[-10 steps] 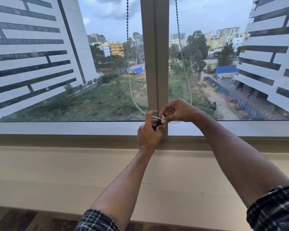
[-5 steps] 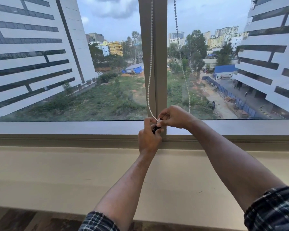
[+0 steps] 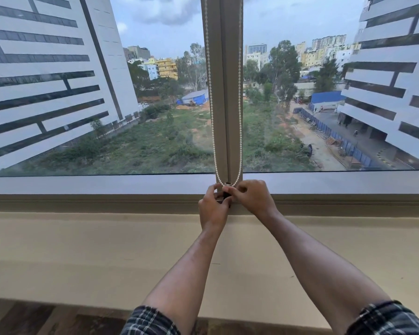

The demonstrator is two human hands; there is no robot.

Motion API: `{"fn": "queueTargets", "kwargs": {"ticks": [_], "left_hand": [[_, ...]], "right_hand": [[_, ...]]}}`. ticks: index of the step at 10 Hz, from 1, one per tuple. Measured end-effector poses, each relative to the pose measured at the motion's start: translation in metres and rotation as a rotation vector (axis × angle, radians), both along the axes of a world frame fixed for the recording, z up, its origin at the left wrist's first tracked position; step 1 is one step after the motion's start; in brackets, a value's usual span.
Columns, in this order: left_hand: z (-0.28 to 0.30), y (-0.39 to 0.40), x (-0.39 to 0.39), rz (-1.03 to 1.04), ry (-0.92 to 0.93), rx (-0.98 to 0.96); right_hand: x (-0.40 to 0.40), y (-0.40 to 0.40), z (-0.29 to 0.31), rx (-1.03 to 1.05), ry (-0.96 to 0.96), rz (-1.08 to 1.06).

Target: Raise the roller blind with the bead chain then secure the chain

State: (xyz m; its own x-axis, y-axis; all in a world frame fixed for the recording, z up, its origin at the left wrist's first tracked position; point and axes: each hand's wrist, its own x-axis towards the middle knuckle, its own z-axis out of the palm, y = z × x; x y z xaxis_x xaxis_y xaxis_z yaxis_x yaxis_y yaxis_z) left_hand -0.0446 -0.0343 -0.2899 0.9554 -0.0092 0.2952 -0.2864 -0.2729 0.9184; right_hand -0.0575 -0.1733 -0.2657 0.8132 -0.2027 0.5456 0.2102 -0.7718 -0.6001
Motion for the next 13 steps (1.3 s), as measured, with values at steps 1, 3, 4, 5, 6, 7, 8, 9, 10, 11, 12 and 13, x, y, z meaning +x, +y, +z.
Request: {"fn": "queueTargets", "kwargs": {"ticks": [1,3,4,5,6,7,8,9,10,11,12,13], "left_hand": [[-0.006,0.003,0.001,-0.015,0.004,0.042],[-0.007,0.004,0.005,-0.048,0.036,0.105],[-0.008,0.005,0.008,-0.063,0.044,0.138],[-0.013,0.006,0.01,-0.058,0.057,0.19],[-0.014,0.005,0.01,-0.055,0.068,0.189],[-0.013,0.006,0.012,-0.08,0.054,0.219],[-0.01,0.009,0.012,-0.109,0.037,0.277],[-0.002,0.019,0.017,-0.179,0.007,0.446],[0.007,0.029,0.024,-0.222,-0.061,0.631],[0.027,0.045,0.033,-0.213,-0.23,0.934],[0.05,0.054,0.041,-0.145,-0.366,1.041],[0.087,0.062,0.051,-0.008,-0.541,1.034]], "right_hand": [[0.004,0.0,0.001,0.256,0.166,-0.001],[0.01,-0.002,-0.006,0.313,0.237,0.213],[0.012,-0.004,-0.009,0.298,0.233,0.204],[0.012,-0.004,-0.012,0.282,0.23,0.192],[0.012,-0.003,-0.015,0.263,0.222,0.18],[0.011,-0.004,-0.017,0.292,0.216,0.163],[0.008,-0.005,-0.016,0.285,0.21,0.155],[0.0,-0.009,-0.005,0.227,0.204,0.169],[-0.003,-0.021,0.007,0.148,0.209,0.155],[-0.002,-0.047,0.02,-0.06,0.22,0.152],[-0.004,-0.058,0.04,-0.212,0.174,0.101],[-0.008,-0.071,0.071,-0.405,-0.061,-0.044]]}}
